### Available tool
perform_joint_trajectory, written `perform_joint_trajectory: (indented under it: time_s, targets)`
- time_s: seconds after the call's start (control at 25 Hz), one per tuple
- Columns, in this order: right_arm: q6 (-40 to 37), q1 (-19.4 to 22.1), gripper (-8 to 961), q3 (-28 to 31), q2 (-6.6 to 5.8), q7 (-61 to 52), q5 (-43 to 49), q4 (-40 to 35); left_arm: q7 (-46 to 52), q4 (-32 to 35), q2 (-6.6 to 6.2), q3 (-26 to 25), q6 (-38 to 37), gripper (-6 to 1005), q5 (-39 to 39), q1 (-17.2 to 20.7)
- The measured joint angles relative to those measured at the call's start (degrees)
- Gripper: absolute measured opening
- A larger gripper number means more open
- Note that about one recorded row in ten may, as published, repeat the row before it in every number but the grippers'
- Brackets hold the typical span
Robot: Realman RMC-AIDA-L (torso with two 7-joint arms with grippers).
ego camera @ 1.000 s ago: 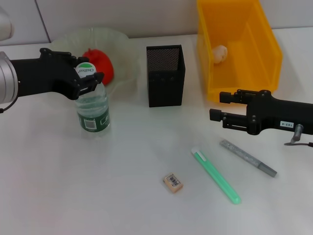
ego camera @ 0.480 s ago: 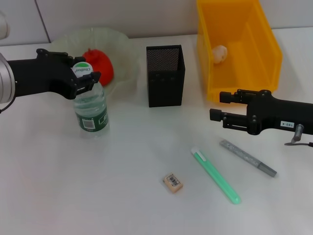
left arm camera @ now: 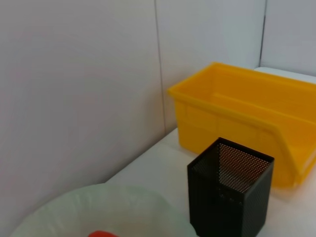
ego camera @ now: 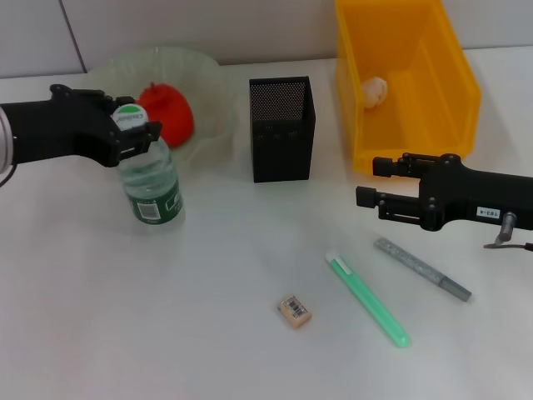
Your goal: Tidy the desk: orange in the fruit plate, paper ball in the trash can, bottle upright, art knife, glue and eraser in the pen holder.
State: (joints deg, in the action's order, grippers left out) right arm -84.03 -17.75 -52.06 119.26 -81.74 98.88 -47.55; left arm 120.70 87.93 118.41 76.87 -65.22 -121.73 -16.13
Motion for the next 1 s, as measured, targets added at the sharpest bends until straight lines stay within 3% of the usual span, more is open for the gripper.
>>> perform_joint_trajectory:
  time_s: [0.24, 0.56, 1.0]
  targets:
    - [0.0, 0.2, 629, 0.1, 0.0, 0.0, 0.0, 0.0, 0.0, 0.2, 0.08, -0.2, 0.0, 443, 0.7, 0.1]
    - [0.0, 0.4, 629, 0.1, 0.0, 0.0, 0.0, 0.1, -0.3, 1.0, -0.04, -0.3, -0.2, 801, 1.8, 0.2]
    - [0.1, 0.4, 629, 0.0, 0.0, 0.0, 0.4, 0.1, -1.7, 5.7, -0.04, -0.8, 0.2, 801, 2.5, 0.8]
